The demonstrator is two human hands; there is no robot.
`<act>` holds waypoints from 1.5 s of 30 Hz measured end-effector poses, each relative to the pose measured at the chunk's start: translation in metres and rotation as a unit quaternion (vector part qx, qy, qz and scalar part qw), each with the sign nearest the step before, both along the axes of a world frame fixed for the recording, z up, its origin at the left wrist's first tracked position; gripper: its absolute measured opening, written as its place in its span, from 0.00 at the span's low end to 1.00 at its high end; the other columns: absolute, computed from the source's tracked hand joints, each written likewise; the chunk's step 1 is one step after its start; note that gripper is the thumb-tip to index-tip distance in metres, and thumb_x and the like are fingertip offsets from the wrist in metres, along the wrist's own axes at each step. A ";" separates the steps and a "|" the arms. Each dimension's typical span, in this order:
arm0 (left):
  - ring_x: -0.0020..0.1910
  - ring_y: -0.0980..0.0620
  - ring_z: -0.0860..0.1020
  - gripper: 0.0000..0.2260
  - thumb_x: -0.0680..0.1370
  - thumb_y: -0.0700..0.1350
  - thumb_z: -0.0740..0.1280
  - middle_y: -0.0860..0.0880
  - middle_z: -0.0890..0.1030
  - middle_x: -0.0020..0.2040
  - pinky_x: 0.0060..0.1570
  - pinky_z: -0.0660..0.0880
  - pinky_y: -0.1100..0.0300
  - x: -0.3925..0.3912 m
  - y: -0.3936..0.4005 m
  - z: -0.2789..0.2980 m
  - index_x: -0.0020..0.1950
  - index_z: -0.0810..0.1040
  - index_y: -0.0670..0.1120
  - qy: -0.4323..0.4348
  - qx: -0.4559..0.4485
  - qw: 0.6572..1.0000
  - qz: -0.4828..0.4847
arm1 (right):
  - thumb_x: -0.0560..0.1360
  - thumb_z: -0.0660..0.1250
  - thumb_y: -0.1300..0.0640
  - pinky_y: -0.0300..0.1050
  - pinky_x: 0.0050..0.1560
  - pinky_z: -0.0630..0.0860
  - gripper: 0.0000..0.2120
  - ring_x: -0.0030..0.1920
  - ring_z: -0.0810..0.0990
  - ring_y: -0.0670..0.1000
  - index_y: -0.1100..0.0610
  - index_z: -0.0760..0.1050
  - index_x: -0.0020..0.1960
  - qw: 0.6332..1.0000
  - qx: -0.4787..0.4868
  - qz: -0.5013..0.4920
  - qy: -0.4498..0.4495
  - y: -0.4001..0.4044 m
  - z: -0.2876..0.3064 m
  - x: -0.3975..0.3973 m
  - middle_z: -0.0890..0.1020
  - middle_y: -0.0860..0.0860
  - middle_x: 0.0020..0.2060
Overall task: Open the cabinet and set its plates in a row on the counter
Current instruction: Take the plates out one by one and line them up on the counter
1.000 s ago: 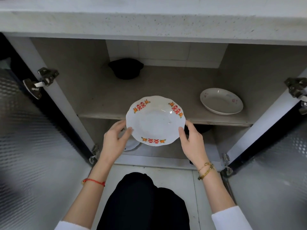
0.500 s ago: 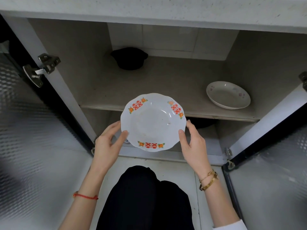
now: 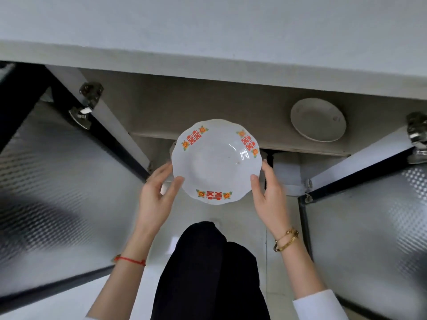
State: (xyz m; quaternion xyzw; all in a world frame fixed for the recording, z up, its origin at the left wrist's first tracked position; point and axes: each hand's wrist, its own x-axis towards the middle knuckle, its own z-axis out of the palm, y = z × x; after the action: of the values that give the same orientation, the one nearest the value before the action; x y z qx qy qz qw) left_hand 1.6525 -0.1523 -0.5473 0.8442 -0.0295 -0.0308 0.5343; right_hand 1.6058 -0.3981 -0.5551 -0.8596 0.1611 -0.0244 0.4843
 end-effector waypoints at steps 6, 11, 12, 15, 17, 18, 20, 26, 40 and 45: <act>0.65 0.63 0.74 0.13 0.79 0.49 0.67 0.62 0.78 0.64 0.66 0.71 0.61 -0.051 0.018 0.088 0.63 0.78 0.57 0.033 0.023 0.999 0.020 | 0.82 0.56 0.50 0.56 0.72 0.67 0.21 0.74 0.65 0.49 0.51 0.62 0.74 0.999 0.014 0.016 0.032 0.018 0.089 -0.040 0.69 0.49 0.73; 0.64 0.59 0.75 0.14 0.79 0.49 0.67 0.58 0.79 0.63 0.65 0.73 0.53 -0.090 0.034 0.175 0.64 0.79 0.53 0.044 0.028 0.998 0.030 | 0.82 0.56 0.49 0.57 0.69 0.70 0.22 0.72 0.67 0.51 0.53 0.61 0.75 0.999 0.008 0.034 0.041 0.032 0.176 -0.074 0.70 0.50 0.71; 0.64 0.59 0.75 0.14 0.79 0.49 0.67 0.58 0.79 0.63 0.65 0.73 0.54 -0.097 0.037 0.193 0.64 0.79 0.53 0.044 0.026 0.998 0.028 | 0.82 0.56 0.49 0.56 0.68 0.71 0.22 0.72 0.68 0.50 0.53 0.61 0.75 0.999 0.009 0.037 0.035 0.034 0.194 -0.081 0.70 0.50 0.71; 0.63 0.61 0.76 0.14 0.78 0.49 0.67 0.59 0.79 0.63 0.65 0.73 0.56 -0.114 0.042 0.247 0.64 0.79 0.54 0.040 0.022 0.999 0.030 | 0.82 0.56 0.50 0.57 0.67 0.71 0.23 0.70 0.70 0.52 0.54 0.61 0.75 0.999 0.013 0.044 0.021 0.038 0.247 -0.099 0.71 0.51 0.71; 0.63 0.61 0.76 0.14 0.79 0.49 0.67 0.60 0.79 0.63 0.65 0.73 0.56 -0.122 0.045 0.280 0.64 0.79 0.54 0.032 0.027 0.999 0.027 | 0.82 0.56 0.50 0.58 0.67 0.71 0.23 0.66 0.73 0.52 0.55 0.61 0.75 0.999 0.009 0.042 0.016 0.040 0.281 -0.108 0.71 0.52 0.71; 0.63 0.61 0.76 0.14 0.79 0.48 0.67 0.60 0.79 0.62 0.65 0.73 0.56 -0.126 0.045 0.296 0.64 0.79 0.54 0.028 0.027 0.999 0.026 | 0.82 0.56 0.50 0.57 0.67 0.71 0.22 0.64 0.74 0.52 0.55 0.62 0.74 0.999 0.004 0.040 0.008 0.041 0.297 -0.112 0.71 0.52 0.70; 0.63 0.61 0.75 0.14 0.79 0.48 0.67 0.59 0.79 0.63 0.65 0.72 0.58 -0.130 0.045 0.324 0.64 0.79 0.54 0.022 0.020 0.999 0.022 | 0.82 0.56 0.52 0.55 0.67 0.71 0.21 0.67 0.73 0.52 0.56 0.63 0.74 0.999 -0.001 0.031 -0.013 0.042 0.325 -0.118 0.72 0.52 0.70; 0.60 0.62 0.76 0.14 0.78 0.47 0.67 0.59 0.78 0.63 0.62 0.73 0.60 -0.124 0.046 0.380 0.64 0.79 0.54 0.000 0.007 1.000 0.005 | 0.82 0.57 0.53 0.55 0.70 0.68 0.22 0.73 0.67 0.53 0.56 0.63 0.75 0.999 -0.005 0.016 -0.044 0.041 0.376 -0.119 0.70 0.53 0.72; 0.52 0.72 0.76 0.14 0.78 0.42 0.68 0.55 0.79 0.61 0.51 0.69 0.79 -0.005 0.033 0.417 0.63 0.80 0.49 -0.027 -0.024 0.999 -0.034 | 0.82 0.57 0.55 0.29 0.44 0.71 0.16 0.37 0.75 0.34 0.51 0.67 0.69 0.994 -0.026 -0.002 -0.106 0.033 0.406 -0.012 0.79 0.44 0.58; 0.64 0.60 0.75 0.14 0.78 0.46 0.67 0.55 0.78 0.65 0.65 0.71 0.61 0.043 0.021 0.421 0.65 0.79 0.50 -0.028 -0.002 0.998 -0.049 | 0.82 0.55 0.54 0.46 0.65 0.74 0.17 0.63 0.74 0.44 0.52 0.66 0.70 0.993 -0.025 -0.010 -0.116 0.022 0.413 0.026 0.76 0.45 0.63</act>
State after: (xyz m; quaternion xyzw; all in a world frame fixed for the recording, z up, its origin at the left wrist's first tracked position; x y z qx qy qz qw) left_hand 1.6951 -0.1316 -0.1268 0.8414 -0.0860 -0.0332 0.5324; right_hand 1.6317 -0.3758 -0.1424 -0.8612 0.1119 -0.1332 0.4775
